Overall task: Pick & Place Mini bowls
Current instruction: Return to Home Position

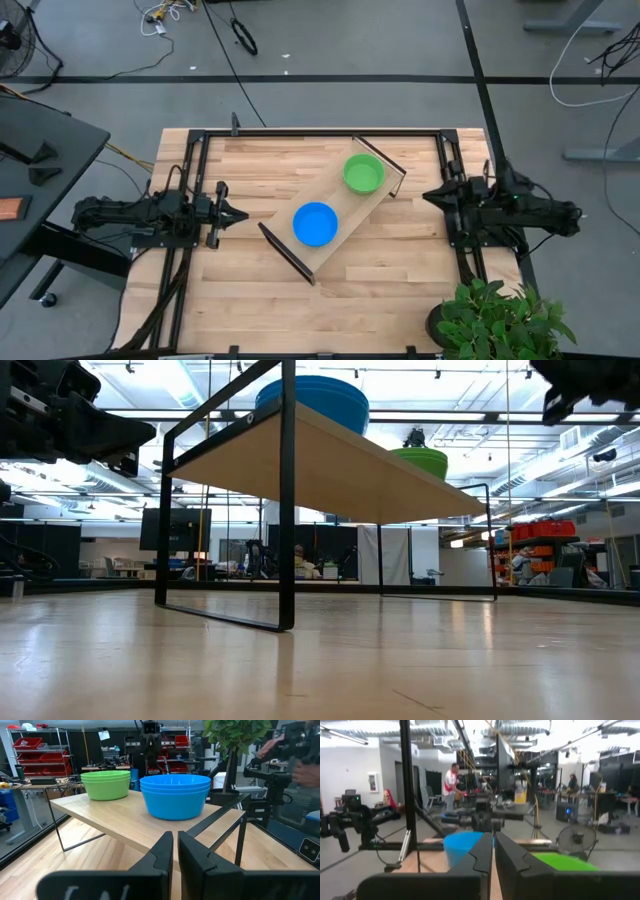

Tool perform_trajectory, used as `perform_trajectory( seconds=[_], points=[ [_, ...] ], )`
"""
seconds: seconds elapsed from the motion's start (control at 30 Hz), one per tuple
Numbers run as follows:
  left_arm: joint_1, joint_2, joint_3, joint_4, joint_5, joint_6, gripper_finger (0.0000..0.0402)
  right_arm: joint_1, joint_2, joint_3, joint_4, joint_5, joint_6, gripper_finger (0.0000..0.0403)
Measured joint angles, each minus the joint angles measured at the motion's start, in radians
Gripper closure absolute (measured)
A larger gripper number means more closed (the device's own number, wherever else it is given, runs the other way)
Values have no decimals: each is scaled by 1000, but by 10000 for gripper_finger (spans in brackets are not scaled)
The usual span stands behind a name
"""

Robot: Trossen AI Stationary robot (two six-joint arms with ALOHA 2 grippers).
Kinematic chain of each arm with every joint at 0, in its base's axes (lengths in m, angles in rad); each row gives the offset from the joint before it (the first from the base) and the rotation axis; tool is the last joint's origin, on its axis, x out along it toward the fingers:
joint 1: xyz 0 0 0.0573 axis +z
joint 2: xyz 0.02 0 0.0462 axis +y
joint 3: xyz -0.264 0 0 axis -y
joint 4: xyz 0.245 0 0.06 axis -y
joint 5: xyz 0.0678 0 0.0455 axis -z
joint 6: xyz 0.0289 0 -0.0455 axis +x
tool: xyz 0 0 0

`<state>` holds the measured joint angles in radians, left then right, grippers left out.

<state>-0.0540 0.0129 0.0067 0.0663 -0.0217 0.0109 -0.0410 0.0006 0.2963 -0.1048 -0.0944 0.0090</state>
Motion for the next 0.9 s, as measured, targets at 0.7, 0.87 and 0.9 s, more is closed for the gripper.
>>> perform_trajectory(
  seconds=[0.7, 0.87, 0.9],
  points=[
    [0, 0, 0, 0, 0, 0, 369, 0, -1, -181, 17, 0, 32, 380],
    [0, 0, 0, 0, 0, 0, 369, 0, -1, -223, 19, 0, 38, 380],
    [0, 0, 0, 0, 0, 0, 369, 0, -1, -230, 19, 0, 44, 380]
  ],
)
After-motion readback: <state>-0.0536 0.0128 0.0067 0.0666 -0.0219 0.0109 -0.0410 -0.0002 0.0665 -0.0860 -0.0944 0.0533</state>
